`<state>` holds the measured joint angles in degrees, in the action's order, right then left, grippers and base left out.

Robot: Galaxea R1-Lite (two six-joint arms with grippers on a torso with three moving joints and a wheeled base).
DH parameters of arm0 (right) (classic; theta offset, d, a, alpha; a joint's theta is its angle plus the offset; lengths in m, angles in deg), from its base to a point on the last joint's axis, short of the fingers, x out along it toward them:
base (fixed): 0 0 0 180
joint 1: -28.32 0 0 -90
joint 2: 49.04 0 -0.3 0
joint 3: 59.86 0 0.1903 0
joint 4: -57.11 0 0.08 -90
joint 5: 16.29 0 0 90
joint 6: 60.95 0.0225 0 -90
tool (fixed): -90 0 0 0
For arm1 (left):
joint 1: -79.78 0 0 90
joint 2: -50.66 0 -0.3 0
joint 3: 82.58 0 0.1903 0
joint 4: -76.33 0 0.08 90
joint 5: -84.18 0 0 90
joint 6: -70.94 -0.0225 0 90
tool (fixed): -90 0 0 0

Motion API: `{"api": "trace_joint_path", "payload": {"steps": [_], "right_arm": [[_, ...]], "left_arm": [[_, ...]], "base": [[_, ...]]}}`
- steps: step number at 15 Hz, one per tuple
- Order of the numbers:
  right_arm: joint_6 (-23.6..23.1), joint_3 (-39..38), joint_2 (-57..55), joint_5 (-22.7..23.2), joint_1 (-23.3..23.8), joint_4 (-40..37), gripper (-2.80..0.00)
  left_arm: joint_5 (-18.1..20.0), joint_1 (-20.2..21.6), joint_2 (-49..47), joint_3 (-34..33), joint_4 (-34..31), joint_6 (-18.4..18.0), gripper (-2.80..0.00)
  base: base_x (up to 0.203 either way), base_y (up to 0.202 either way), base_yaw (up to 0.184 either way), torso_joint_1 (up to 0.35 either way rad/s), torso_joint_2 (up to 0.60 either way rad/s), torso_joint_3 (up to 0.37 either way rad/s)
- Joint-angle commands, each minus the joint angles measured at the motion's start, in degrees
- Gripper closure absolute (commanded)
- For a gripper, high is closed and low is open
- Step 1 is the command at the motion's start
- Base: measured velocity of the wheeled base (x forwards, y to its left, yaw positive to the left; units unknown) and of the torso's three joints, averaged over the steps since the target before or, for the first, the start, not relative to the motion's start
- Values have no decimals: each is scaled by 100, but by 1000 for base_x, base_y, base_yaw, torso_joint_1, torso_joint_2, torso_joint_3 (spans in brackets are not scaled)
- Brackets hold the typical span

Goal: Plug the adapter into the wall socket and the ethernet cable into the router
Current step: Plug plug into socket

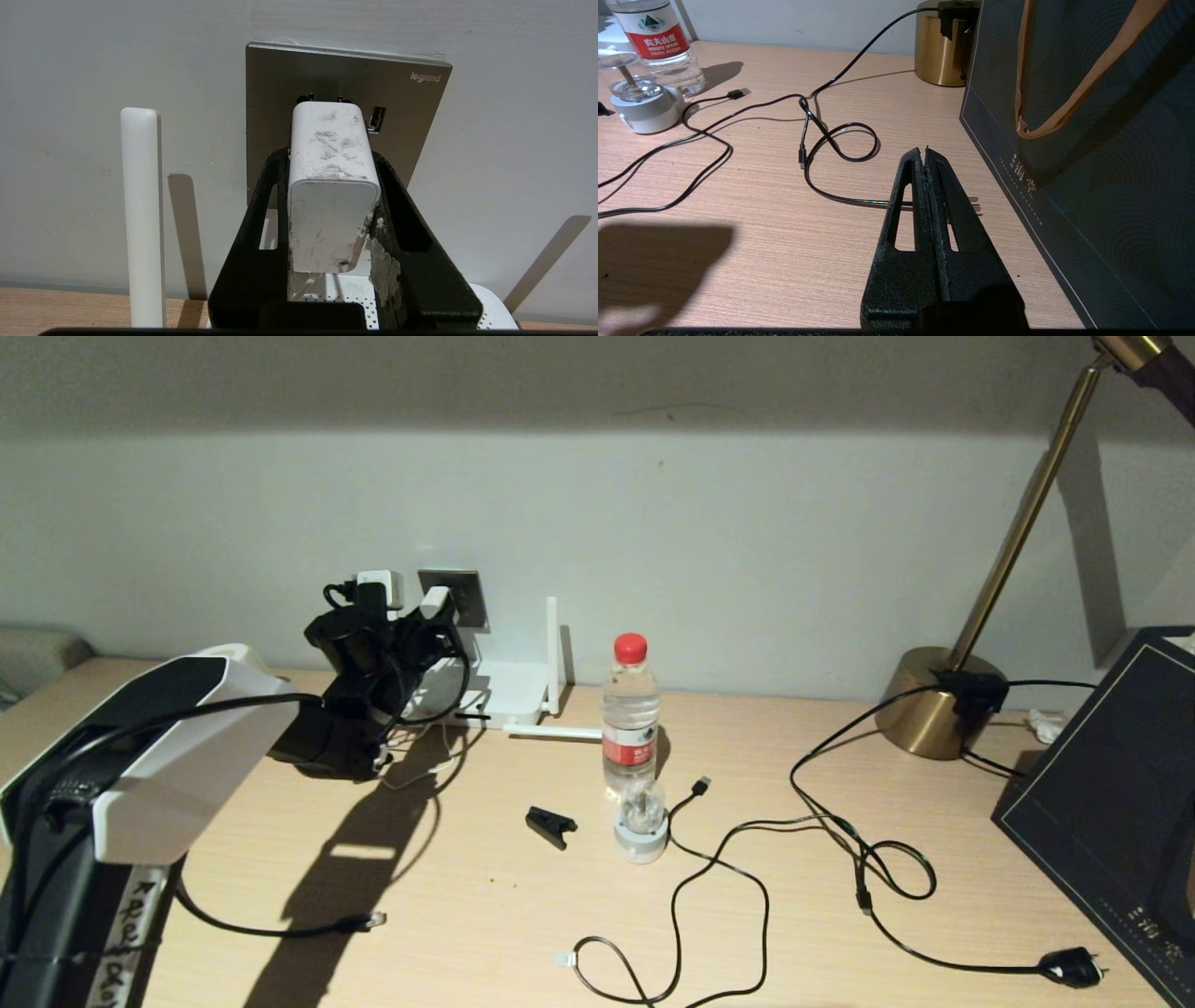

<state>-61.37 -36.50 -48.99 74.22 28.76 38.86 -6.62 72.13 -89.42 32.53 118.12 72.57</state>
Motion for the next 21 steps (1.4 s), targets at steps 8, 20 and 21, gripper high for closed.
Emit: {"api": "trace_joint_path", "payload": {"steps": [8, 20, 21], "right_arm": [[-2, -202, -5, 2, 0, 6, 0], [-2, -202, -5, 2, 0, 6, 0], [-2, -202, -5, 2, 0, 6, 0]], "left_arm": [[0, 1, 7, 125, -143, -48, 0], [27, 18, 42, 125, -275, -179, 0], [28, 18, 33, 135, -293, -218, 0]], "base": [[0, 0, 0, 0, 0, 0], [0, 0, 0, 0, 0, 0], [0, 0, 0, 0, 0, 0]]}}
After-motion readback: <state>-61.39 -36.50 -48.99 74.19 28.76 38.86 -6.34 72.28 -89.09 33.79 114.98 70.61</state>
